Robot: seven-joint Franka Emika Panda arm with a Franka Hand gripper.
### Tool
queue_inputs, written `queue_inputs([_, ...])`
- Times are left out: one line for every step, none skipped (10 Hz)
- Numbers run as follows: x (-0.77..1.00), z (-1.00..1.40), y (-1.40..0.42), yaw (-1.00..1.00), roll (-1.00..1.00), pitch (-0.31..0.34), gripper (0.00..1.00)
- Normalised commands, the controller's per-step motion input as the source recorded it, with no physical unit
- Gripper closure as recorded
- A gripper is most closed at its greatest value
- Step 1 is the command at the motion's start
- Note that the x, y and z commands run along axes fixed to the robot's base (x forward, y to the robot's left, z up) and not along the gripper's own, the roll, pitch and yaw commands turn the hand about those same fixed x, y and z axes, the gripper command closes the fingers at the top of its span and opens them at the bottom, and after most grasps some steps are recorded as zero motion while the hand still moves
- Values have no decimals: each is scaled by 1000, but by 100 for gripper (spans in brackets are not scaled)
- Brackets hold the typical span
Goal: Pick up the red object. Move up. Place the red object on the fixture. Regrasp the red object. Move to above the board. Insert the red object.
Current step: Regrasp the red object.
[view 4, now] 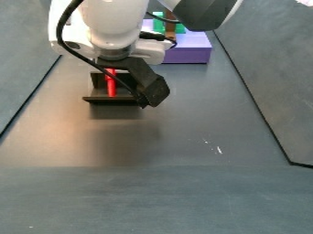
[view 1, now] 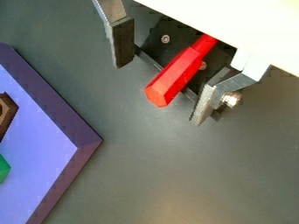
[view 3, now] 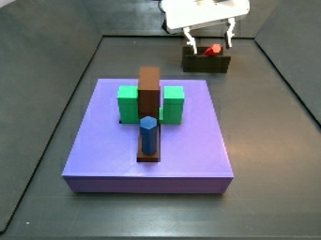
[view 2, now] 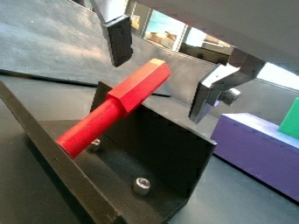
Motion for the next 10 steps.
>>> queue_inputs([0,0,0,0,20,0,0])
queue_inputs([-26,0,0,0,0,0,0])
queue_inputs([-60,0,0,0,0,0,0])
queue_inputs([0,0,0,17,0,0,0])
queue_inputs([-34,291,51,54,66,0,0])
queue_inputs([0,500,34,100,286,31,0])
queue_inputs([0,526,0,117,469,97,0])
queue_inputs([0,491,0,140,623,149,0])
queue_inputs([0,431,0,171,857,220,0])
queue_inputs([3,360,0,214,1000,271,0])
